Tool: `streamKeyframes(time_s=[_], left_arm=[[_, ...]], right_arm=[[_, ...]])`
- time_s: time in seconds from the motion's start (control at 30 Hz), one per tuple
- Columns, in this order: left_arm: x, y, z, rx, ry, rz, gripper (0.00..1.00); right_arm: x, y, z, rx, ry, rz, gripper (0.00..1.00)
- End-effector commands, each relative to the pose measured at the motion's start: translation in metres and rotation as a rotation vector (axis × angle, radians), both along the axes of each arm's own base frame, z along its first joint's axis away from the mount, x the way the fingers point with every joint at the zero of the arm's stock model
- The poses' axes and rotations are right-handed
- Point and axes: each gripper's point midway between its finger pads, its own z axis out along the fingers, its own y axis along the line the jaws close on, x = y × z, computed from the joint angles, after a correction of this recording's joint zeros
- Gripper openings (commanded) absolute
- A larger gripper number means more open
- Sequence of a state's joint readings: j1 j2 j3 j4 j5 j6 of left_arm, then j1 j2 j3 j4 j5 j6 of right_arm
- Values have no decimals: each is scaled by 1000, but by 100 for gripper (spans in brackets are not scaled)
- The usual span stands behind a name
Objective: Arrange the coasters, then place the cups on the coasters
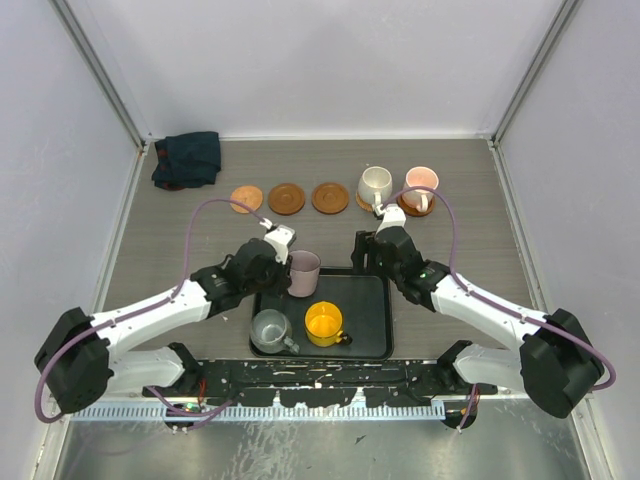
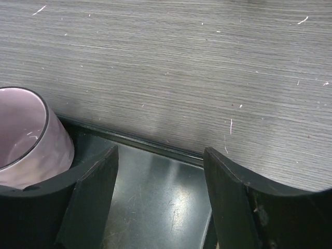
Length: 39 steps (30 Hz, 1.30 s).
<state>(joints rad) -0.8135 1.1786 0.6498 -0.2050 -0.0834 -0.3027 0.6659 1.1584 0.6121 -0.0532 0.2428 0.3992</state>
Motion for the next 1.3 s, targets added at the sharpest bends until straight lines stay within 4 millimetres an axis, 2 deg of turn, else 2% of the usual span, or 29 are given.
streamKeyframes(time_s=[0.0, 0.13, 0.3, 0.43, 0.63, 0.77, 0.9, 1.07, 1.2, 1.27], left_arm=[[33, -18, 82, -163, -213, 60, 25], [39, -16, 102, -173, -265, 75, 25], [45, -18, 107, -162, -276, 77, 25], [42, -20, 99, -163, -244, 73, 25], [32, -12, 83, -146, -192, 90, 27], [28, 0, 81, -136, -192, 128, 40], [26, 11, 81, -124, -197, 165, 56], [19, 21, 79, -105, -187, 177, 73], [12, 29, 72, -75, -161, 180, 76], [9, 32, 68, -67, -150, 182, 76]], right_arm=[[8, 3, 19, 33, -70, -13, 72], [8, 1, 17, 25, -72, -15, 72], [7, 1, 14, 17, -69, -13, 72], [7, 3, 16, 25, -70, -4, 72], [5, 7, 18, 39, -63, 10, 72], [-2, 13, 27, 41, -53, 47, 72], [-29, 27, 42, 34, -14, 160, 71], [-77, 29, 62, 27, 66, 293, 70], [-114, 32, 74, 33, 146, 392, 67], [-132, 35, 71, 18, 198, 442, 67]])
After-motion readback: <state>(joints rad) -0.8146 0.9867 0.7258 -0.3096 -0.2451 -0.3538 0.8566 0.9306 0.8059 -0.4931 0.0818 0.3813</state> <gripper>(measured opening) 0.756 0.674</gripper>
